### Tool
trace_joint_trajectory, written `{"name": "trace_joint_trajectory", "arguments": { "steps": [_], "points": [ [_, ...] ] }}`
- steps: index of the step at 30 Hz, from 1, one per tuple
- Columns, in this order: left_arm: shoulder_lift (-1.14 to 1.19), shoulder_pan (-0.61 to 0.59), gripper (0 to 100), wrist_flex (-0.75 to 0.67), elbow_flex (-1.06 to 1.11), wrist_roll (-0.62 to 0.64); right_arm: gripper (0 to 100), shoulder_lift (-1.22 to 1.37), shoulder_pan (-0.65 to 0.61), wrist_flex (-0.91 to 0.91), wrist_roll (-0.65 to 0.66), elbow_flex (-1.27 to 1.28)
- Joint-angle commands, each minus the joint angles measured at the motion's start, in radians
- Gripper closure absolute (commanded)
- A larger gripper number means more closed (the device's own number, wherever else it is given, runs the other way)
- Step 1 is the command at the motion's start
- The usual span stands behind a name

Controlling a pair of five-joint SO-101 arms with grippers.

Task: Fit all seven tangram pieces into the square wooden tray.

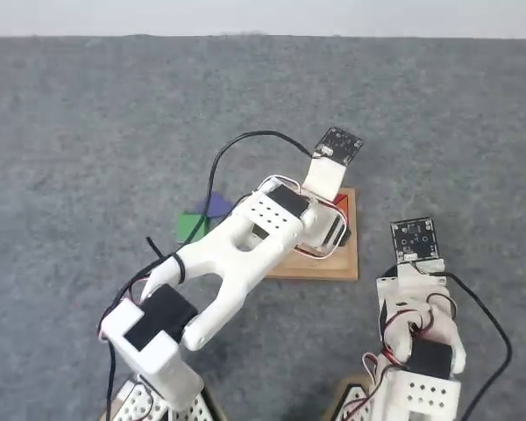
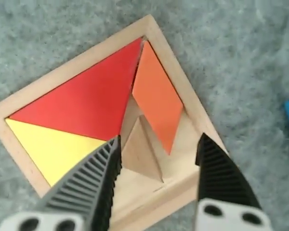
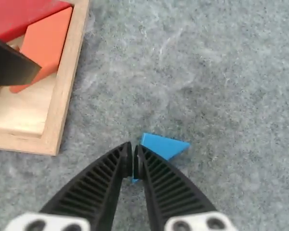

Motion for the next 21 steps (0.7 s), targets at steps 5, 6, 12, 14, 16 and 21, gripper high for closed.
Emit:
{"name": "trace_joint_trajectory", "arguments": {
  "steps": [5, 6, 12, 14, 16, 21],
  "points": [
    [-0.178, -0.069, 83, 0.028, 0.021, -0.100, 97.8, -0.018, 0.012, 0.001, 0.014, 0.017],
    [-0.229, -0.074, 87, 0.020, 0.065, -0.149, 97.8, -0.018, 0.012, 0.001, 0.014, 0.017],
    [-0.474, -0.066, 99, -0.087, 0.412, -0.348, 97.8, -0.018, 0.012, 0.001, 0.014, 0.017],
    [-0.465, -0.064, 99, -0.095, 0.455, -0.348, 97.8, -0.018, 0.012, 0.001, 0.014, 0.017],
    [-0.423, -0.054, 99, -0.110, 0.467, -0.348, 97.8, -0.018, 0.010, 0.001, 0.014, 0.017],
    [-0.278, -0.020, 99, -0.152, 0.397, -0.348, 97.8, -0.018, 0.010, 0.001, 0.014, 0.017]
  ]
}}
